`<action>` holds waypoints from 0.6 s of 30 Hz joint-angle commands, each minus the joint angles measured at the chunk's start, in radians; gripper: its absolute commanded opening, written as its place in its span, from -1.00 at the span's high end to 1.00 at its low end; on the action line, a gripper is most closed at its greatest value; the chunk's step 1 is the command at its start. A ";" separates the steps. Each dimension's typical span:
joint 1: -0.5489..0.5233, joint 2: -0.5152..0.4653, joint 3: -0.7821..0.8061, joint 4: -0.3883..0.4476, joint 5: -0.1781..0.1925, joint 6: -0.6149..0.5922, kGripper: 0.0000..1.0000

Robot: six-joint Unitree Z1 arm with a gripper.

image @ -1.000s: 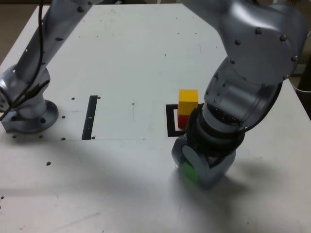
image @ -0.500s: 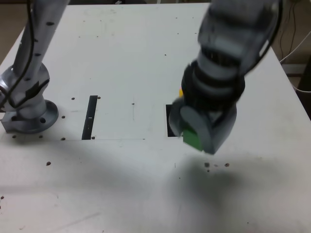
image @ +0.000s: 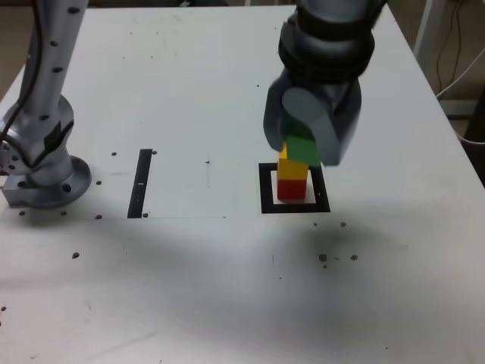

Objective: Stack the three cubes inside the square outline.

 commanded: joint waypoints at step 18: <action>0.149 -0.024 0.063 0.020 -0.054 -0.132 0.44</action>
